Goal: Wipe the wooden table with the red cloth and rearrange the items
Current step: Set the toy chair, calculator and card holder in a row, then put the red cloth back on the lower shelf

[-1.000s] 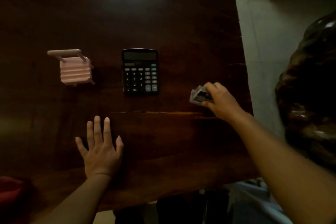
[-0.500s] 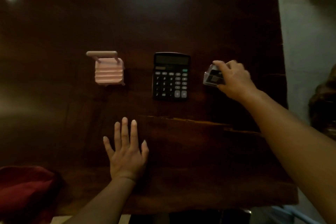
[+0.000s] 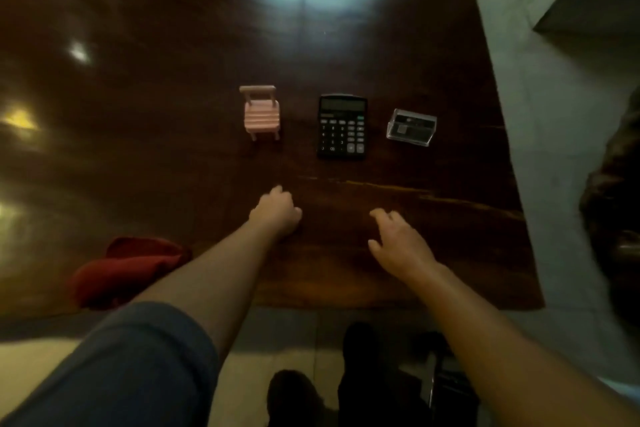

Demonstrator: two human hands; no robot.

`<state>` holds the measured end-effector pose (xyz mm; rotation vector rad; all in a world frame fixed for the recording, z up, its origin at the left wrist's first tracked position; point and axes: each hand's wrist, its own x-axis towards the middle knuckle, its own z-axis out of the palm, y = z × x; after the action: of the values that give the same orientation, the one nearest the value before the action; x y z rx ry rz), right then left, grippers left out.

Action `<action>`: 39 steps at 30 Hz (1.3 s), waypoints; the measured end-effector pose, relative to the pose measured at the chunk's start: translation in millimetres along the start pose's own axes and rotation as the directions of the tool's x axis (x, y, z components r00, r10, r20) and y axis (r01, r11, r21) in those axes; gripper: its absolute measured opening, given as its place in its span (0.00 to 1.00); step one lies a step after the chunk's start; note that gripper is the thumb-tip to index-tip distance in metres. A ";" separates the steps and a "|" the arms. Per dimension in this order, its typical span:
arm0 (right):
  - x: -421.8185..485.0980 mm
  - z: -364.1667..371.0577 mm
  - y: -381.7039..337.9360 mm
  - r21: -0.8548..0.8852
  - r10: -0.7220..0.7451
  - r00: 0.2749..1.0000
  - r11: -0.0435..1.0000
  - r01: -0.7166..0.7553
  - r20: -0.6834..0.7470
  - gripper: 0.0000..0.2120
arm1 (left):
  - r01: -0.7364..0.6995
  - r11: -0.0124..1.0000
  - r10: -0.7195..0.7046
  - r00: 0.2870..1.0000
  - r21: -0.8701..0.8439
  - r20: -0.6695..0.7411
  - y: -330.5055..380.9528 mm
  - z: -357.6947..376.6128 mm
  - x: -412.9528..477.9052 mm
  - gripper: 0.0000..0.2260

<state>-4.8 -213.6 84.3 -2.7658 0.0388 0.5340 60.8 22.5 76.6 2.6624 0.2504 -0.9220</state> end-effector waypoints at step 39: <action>-99.9 -101.5 -151.7 -0.195 -0.193 0.915 0.942 0.274 0.355 0.22 | -0.119 0.984 0.131 0.988 0.130 -0.088 -64.7 -91.1 -253.9 0.14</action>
<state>-48.2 -105.6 256.8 -2.8095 -0.4621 0.9856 -101.6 98.7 288.3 2.8039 0.0474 -0.7963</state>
